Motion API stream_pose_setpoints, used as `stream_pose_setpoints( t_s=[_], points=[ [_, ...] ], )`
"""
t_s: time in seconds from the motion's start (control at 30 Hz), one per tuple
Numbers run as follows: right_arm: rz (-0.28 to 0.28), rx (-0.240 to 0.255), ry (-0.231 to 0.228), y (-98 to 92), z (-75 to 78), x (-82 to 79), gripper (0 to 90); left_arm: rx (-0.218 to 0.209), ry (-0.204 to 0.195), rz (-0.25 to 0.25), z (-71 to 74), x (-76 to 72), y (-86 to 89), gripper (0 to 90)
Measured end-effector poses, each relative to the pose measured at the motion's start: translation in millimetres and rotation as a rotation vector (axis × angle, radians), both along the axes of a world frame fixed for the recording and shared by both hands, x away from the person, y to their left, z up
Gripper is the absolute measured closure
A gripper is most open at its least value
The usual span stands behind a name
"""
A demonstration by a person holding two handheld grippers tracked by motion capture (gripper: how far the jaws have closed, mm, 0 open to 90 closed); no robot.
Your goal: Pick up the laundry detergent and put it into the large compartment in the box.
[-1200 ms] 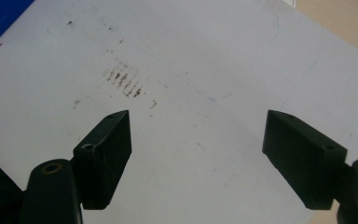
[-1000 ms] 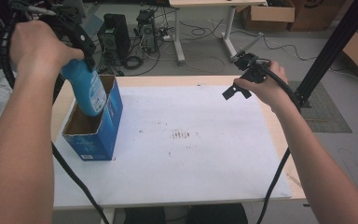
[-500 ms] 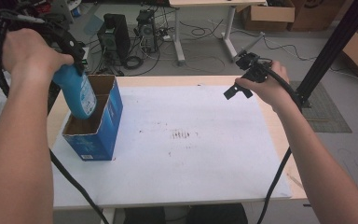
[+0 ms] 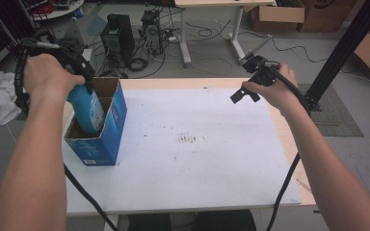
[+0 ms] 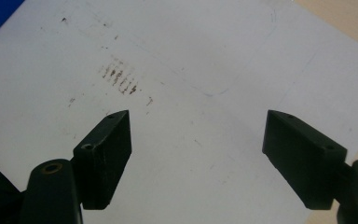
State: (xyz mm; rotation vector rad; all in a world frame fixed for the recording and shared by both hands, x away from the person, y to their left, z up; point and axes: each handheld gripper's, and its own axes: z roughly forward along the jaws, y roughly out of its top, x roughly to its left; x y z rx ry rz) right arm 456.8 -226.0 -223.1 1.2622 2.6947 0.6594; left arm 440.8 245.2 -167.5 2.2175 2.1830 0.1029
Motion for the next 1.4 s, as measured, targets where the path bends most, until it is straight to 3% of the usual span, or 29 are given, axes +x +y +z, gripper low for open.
stream_pose_setpoints(
  t_s=[0.27,0.5,0.93,1.4],
  points=[
    [0.000,-0.002,0.007,-0.4,-3.3,0.8,23.7,-0.022,0.039,-0.004,-35.6,3.7,3.9,38.0],
    [0.000,-0.004,0.015,0.7,-6.4,2.3,23.7,-0.029,0.068,0.003,-57.5,5.3,5.8,38.0],
    [-0.002,-0.003,0.020,1.9,-9.9,3.8,23.7,-0.018,0.087,-0.006,-87.2,6.8,8.0,37.9],
    [-0.002,-0.001,0.025,1.6,-13.8,4.1,23.7,-0.011,0.107,-0.008,-105.6,6.5,5.7,37.9]
  ],
)
